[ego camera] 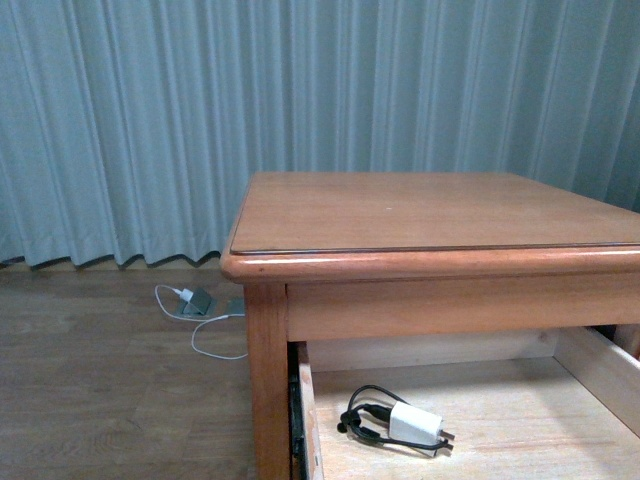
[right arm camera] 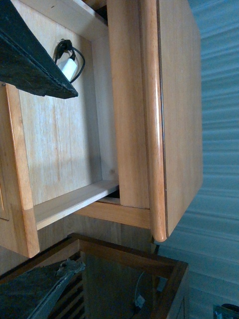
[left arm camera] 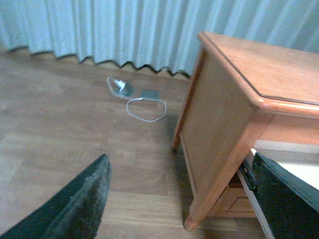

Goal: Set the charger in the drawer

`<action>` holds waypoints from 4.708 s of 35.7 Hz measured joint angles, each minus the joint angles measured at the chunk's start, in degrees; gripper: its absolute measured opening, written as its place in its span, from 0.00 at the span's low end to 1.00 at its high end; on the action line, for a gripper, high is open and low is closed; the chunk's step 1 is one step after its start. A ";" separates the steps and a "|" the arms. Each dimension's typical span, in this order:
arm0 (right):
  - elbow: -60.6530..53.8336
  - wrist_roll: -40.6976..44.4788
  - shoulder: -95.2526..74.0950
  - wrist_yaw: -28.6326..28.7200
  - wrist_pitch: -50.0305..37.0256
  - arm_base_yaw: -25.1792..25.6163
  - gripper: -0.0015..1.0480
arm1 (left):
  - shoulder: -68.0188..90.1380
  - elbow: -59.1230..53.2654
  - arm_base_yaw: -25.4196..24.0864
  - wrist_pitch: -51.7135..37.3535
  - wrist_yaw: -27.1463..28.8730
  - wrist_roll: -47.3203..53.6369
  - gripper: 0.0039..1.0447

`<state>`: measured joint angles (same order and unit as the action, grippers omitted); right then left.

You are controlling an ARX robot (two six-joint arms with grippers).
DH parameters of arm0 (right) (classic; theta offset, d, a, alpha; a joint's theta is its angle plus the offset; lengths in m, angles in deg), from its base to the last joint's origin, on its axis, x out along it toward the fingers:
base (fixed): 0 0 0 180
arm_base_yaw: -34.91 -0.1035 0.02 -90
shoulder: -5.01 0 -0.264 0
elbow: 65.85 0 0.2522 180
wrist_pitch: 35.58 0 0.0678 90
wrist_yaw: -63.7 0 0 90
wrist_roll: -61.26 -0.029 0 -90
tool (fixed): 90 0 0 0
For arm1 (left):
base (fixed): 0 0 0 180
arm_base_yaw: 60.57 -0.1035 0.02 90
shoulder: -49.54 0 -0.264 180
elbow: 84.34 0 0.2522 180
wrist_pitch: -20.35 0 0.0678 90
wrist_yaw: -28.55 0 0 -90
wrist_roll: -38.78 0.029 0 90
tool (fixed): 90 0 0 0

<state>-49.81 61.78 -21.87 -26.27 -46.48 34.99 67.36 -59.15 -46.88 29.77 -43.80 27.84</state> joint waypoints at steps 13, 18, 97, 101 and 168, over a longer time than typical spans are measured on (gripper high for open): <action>0.00 0.00 0.00 0.00 0.00 0.00 0.91 | -8.37 -5.11 -12.31 2.19 -17.05 9.86 0.28; 0.00 0.02 0.00 0.02 0.00 0.00 0.91 | -13.40 -6.40 -13.40 4.83 -17.46 10.12 0.04; 37.11 -9.84 -82.97 -2.62 -14.38 -11.74 0.91 | -17.64 -10.03 -13.53 4.57 -17.64 10.69 0.94; 42.64 -10.47 -87.86 -3.96 -16.94 -11.82 0.91 | -17.64 -10.03 -13.53 4.57 -17.64 10.69 0.94; 0.07 -0.33 -8.20 -0.09 -7.67 -0.20 0.01 | -17.64 -10.03 -13.53 4.57 -17.64 10.69 0.94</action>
<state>-49.74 61.45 -30.06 -26.35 -54.15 34.79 49.73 -69.19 -60.41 34.34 -61.44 38.53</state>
